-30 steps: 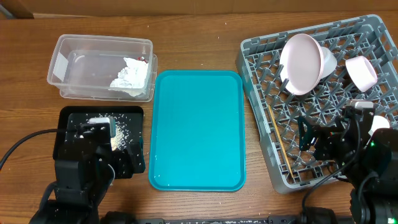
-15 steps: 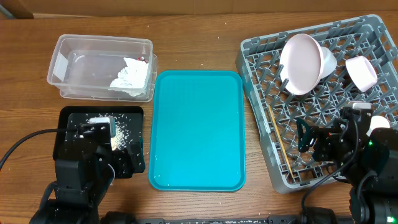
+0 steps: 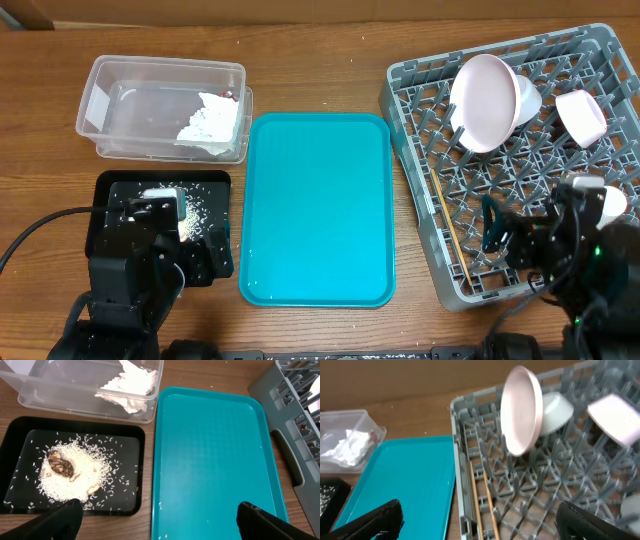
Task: Sort waste into correct bins and load items into the dishwasher
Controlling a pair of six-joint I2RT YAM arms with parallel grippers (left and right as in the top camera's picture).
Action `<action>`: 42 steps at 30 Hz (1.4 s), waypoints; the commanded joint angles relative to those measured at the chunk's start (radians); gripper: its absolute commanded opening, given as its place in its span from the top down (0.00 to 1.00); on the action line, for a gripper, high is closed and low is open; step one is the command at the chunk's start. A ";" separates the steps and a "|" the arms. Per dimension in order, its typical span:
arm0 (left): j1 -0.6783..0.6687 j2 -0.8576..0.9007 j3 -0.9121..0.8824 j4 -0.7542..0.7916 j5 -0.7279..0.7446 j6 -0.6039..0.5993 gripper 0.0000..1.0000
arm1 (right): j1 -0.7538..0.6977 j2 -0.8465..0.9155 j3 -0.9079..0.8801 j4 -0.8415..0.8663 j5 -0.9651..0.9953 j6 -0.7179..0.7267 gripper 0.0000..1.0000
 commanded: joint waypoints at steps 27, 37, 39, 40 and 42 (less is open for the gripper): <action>-0.005 -0.001 -0.009 0.003 -0.014 -0.018 0.00 | 0.090 -0.558 -0.917 1.117 0.080 -0.008 0.00; -0.005 -0.001 -0.009 0.002 -0.014 -0.018 0.00 | 0.089 -0.558 -0.940 1.023 0.087 -0.008 0.00; -0.005 -0.001 -0.009 0.001 -0.014 -0.018 0.00 | 0.089 -0.558 -0.940 0.959 0.087 -0.008 0.00; -0.005 -0.001 -0.009 0.000 -0.014 -0.018 0.00 | 0.089 -0.558 -0.940 0.928 0.087 -0.008 0.00; -0.005 -0.001 -0.009 0.000 -0.014 -0.018 0.00 | 0.089 -0.558 -0.940 0.879 0.089 -0.008 0.00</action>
